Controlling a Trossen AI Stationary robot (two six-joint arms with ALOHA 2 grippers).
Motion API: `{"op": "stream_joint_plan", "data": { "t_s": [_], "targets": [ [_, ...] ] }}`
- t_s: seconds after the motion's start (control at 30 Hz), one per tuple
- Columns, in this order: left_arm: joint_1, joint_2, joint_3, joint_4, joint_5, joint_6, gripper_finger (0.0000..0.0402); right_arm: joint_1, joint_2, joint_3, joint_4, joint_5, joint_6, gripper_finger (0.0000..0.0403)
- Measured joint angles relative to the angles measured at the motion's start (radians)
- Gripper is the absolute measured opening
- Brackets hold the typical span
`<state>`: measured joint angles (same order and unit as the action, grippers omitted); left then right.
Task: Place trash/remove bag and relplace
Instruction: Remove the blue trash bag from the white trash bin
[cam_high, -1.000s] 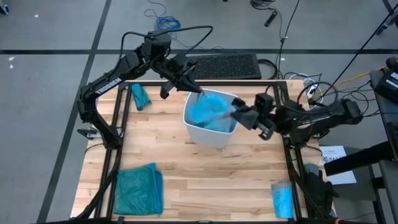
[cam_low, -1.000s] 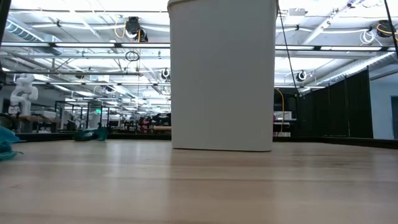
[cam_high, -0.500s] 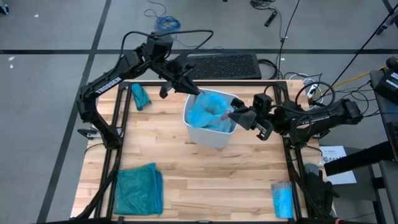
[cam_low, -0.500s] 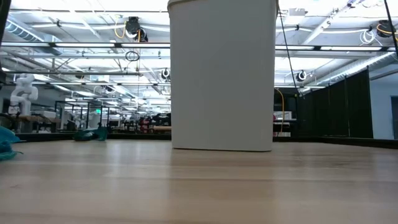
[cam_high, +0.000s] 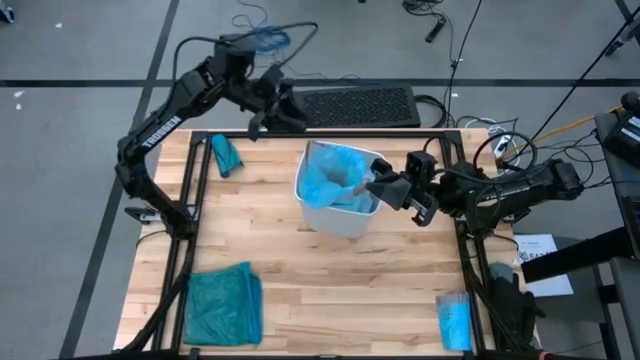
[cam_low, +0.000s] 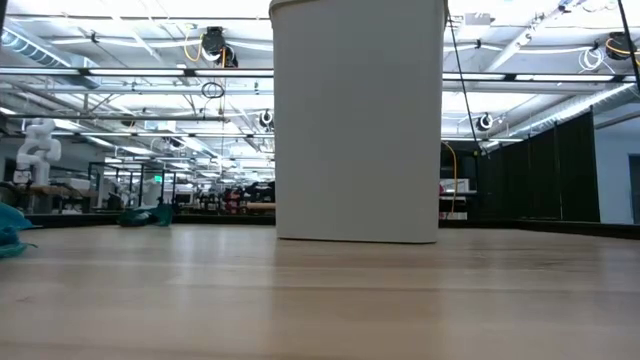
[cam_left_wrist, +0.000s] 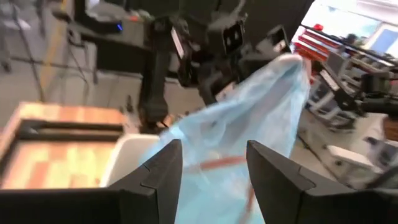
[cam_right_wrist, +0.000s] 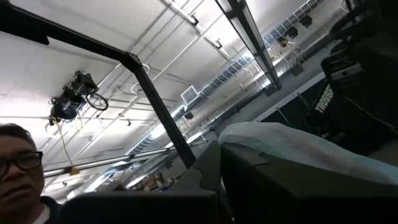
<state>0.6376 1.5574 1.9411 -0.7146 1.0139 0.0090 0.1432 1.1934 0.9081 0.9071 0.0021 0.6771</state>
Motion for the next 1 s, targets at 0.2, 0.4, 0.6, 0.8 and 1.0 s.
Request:
{"op": "stream_joint_plan", "data": {
  "t_s": [0.2,0.4,0.6,0.8,1.0],
  "targets": [
    [-0.028,-0.037,0.0,0.051,-0.003,0.0,0.0176,-0.018,0.0,0.0,-0.001,0.02,0.011,0.0],
    [-0.158,-0.032,0.0,0.052,-0.085,0.04,0.0176,-0.082,0.0,0.0,-0.001,0.021,0.056,0.0],
    [-0.287,-0.013,0.001,0.112,-0.215,0.053,0.0176,-0.12,0.0,0.0,0.0,-0.005,0.107,0.0],
    [-0.393,0.029,0.0,0.173,-0.39,0.051,0.0176,-0.131,0.0,0.0,0.012,-0.008,0.136,0.0],
    [-0.439,0.067,0.0,0.177,-0.514,0.049,0.0176,-0.131,0.0,0.0,0.025,-0.035,0.171,0.0]
  ]
}}
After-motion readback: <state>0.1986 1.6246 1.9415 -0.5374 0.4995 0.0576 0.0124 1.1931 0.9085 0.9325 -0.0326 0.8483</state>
